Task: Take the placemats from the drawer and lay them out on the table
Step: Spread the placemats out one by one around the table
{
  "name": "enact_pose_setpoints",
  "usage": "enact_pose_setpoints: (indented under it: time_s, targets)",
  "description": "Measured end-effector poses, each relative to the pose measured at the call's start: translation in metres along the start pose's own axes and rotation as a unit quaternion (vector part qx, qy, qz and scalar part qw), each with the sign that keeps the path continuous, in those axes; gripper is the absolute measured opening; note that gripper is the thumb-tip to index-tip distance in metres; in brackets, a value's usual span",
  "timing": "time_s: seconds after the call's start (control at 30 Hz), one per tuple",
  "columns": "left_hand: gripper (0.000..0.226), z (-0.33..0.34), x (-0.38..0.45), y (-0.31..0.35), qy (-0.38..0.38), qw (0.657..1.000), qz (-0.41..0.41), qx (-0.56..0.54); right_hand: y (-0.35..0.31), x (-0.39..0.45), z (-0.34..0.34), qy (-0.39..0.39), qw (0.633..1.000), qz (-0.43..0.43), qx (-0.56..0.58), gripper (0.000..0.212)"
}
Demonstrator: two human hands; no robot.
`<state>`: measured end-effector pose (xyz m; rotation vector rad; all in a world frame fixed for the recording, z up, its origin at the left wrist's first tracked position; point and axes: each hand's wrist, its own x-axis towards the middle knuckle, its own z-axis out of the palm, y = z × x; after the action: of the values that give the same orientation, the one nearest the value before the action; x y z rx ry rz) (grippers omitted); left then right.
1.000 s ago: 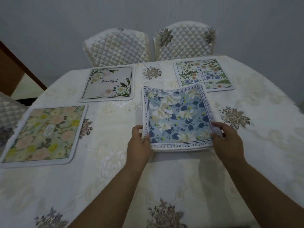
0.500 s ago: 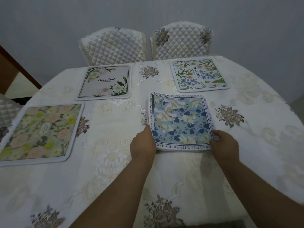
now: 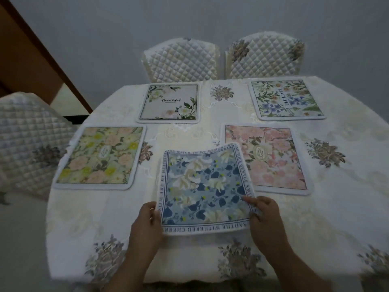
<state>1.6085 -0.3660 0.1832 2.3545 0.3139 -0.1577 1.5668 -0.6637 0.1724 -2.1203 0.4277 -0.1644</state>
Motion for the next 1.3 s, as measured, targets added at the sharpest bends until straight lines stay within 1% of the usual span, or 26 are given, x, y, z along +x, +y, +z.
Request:
enact_pose_setpoints:
  time_s: [0.07,0.13,0.23,0.37,0.47,0.57,0.63,0.7,0.77,0.83,0.97,1.03,1.13,1.3]
  targets:
    - [0.023,-0.013,-0.014,-0.032,-0.02,0.999,-0.032,0.007,0.005,-0.029,0.023,-0.026,0.999,0.02,0.008,0.057]
    - [0.02,-0.025,-0.022,-0.056,-0.032,0.998,-0.061,-0.01,0.006,-0.051,0.039,-0.051,0.998,0.04,0.001,0.053]
    - [0.014,-0.034,-0.027,-0.076,-0.032,0.994,-0.102,-0.032,0.001,-0.066,0.057,-0.081,0.996,0.037,-0.006,0.051]
    - [0.012,-0.041,-0.024,-0.085,-0.033,0.993,-0.114,-0.022,-0.011,-0.062,0.063,-0.114,0.988,0.1,0.014,0.057]
    - [0.013,-0.046,-0.019,-0.089,-0.032,0.992,-0.122,-0.031,-0.017,-0.062,0.064,-0.155,0.983,0.098,-0.013,0.063]
    - [0.017,-0.049,-0.015,-0.089,-0.049,0.991,-0.118,-0.025,-0.019,-0.049,0.062,-0.171,0.976,0.136,0.029,0.067]
    - [0.018,-0.05,-0.012,-0.09,-0.062,0.99,-0.122,-0.022,-0.02,-0.027,0.063,-0.14,0.98,0.141,0.012,0.067]
    - [0.018,-0.052,-0.011,-0.09,-0.072,0.989,-0.128,-0.027,-0.017,0.002,0.064,-0.096,0.987,0.107,-0.074,0.06]
    - [0.02,-0.053,-0.011,-0.09,-0.079,0.988,-0.132,-0.033,-0.015,0.028,0.068,-0.089,0.982,0.076,-0.15,0.049]
    - [0.022,-0.053,-0.011,-0.091,-0.082,0.988,-0.127,-0.031,-0.014,0.049,0.072,-0.091,0.978,0.07,-0.173,0.045]
    - [0.025,-0.054,-0.011,-0.089,-0.088,0.989,-0.114,-0.034,-0.01,0.074,0.074,-0.062,0.969,0.042,-0.234,0.046]
    - [0.027,-0.054,-0.011,-0.09,-0.087,0.99,-0.11,-0.034,-0.012,0.078,0.073,-0.048,0.962,0.019,-0.267,0.044]
    - [0.03,-0.054,-0.011,-0.092,-0.087,0.991,-0.095,-0.035,-0.008,0.075,0.07,-0.021,0.958,-0.027,-0.283,0.04]
    - [0.032,-0.053,-0.008,-0.101,-0.09,0.992,-0.081,-0.036,0.003,0.069,0.065,0.031,0.945,-0.039,-0.324,0.026]
